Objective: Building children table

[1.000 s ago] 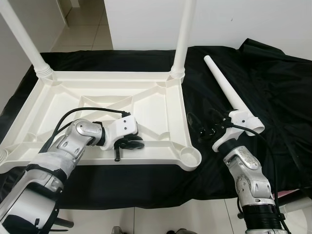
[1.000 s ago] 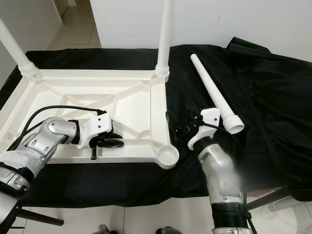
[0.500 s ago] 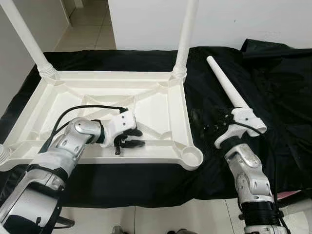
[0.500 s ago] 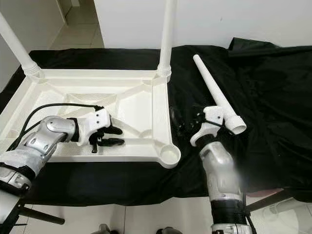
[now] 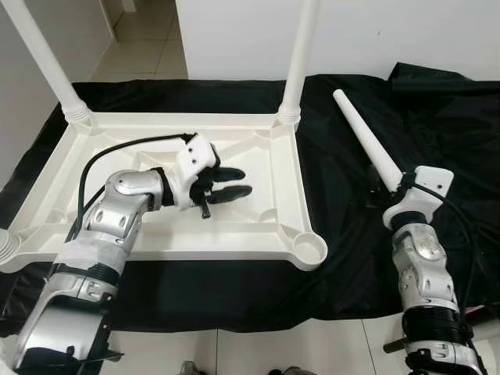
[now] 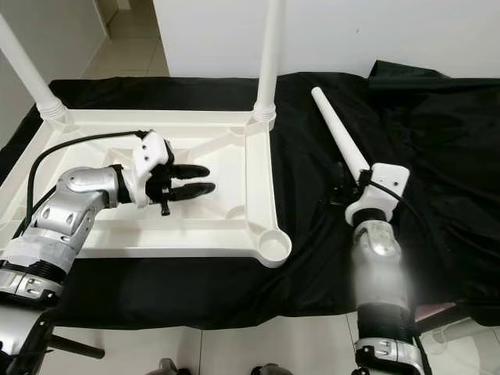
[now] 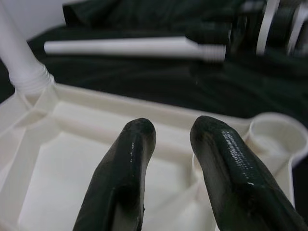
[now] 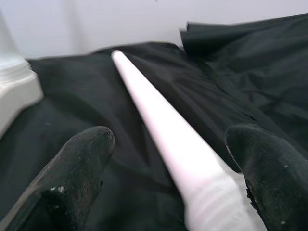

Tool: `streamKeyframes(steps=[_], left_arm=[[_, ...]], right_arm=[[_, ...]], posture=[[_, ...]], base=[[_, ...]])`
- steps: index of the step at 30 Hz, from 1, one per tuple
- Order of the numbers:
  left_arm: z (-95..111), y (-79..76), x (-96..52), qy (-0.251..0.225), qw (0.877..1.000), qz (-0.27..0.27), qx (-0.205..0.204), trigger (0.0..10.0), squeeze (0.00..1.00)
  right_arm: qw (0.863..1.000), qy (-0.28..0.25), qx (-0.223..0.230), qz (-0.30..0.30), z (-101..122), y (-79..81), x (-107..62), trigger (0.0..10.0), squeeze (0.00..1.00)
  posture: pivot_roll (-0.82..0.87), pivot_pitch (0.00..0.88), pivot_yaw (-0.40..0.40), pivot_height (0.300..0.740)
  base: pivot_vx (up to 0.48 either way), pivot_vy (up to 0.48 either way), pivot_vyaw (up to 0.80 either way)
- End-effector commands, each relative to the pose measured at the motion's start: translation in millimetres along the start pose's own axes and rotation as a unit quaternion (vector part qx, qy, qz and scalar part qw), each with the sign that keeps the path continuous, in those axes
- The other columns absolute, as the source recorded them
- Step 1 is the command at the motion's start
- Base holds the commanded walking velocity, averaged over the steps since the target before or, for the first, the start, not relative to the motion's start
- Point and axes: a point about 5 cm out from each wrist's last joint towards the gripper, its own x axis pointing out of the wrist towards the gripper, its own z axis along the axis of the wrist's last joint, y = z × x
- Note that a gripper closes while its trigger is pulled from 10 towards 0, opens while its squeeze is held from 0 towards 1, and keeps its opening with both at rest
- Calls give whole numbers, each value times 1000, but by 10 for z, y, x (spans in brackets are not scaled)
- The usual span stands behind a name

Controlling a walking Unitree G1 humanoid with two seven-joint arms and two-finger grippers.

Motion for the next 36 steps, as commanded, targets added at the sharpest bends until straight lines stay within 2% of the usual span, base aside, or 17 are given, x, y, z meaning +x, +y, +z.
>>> streamKeyframes(steps=[1, 7, 11, 12, 19, 20, 21, 27, 36], left_arm=[[72, 161, -7, -16, 985, 173, -5, 10000, 0], [91, 79, 86, -21, 985, 172, -15, 10000, 0], [119, 48, 118, -33, 983, 177, -27, 10000, 0], [116, 35, 134, -33, 983, 178, -35, 10000, 0], [135, -14, 183, -34, 983, 178, -43, 10000, 0], [138, -17, 185, -34, 983, 178, -43, 10000, 0], [135, -27, 195, -32, 983, 176, -45, 10000, 0], [126, -56, 247, -24, 985, 165, -49, 10000, 0], [111, -33, 302, -23, 981, 184, -50, 10000, 0]], right_arm=[[1000, 2, -4, -17, -18, -85, 17, 10000, 0], [999, 22, -25, -37, -64, -222, 59, 10000, 0], [998, 41, -21, -32, -118, -277, 71, 10000, 0], [998, 49, -22, -24, -149, -284, 73, 10000, 1000], [995, 88, -25, 37, -288, -231, 73, 10000, 1000], [994, 92, -25, 44, -302, -223, 75, 10000, 184], [994, 94, -25, 48, -312, -216, 90, 10000, 0], [991, 108, -30, 75, -346, -165, 170, 10000, 0], [986, 127, -18, 109, -386, -61, 273, 10000, 0]], posture=[[-75, 119, 19, 740], [-74, 120, 17, 740], [-76, 122, 16, 740], [-75, 122, 15, 740], [-74, 127, 17, 740], [-74, 127, 17, 740], [-74, 127, 17, 740], [-74, 133, 6, 740], [-77, 125, -21, 740]], base=[[0, 0, 0], [0, 0, 0], [0, 0, 0], [0, 0, 0], [0, 0, 0], [0, 0, 0], [0, 0, 0], [0, 0, 0], [0, 0, 0]])
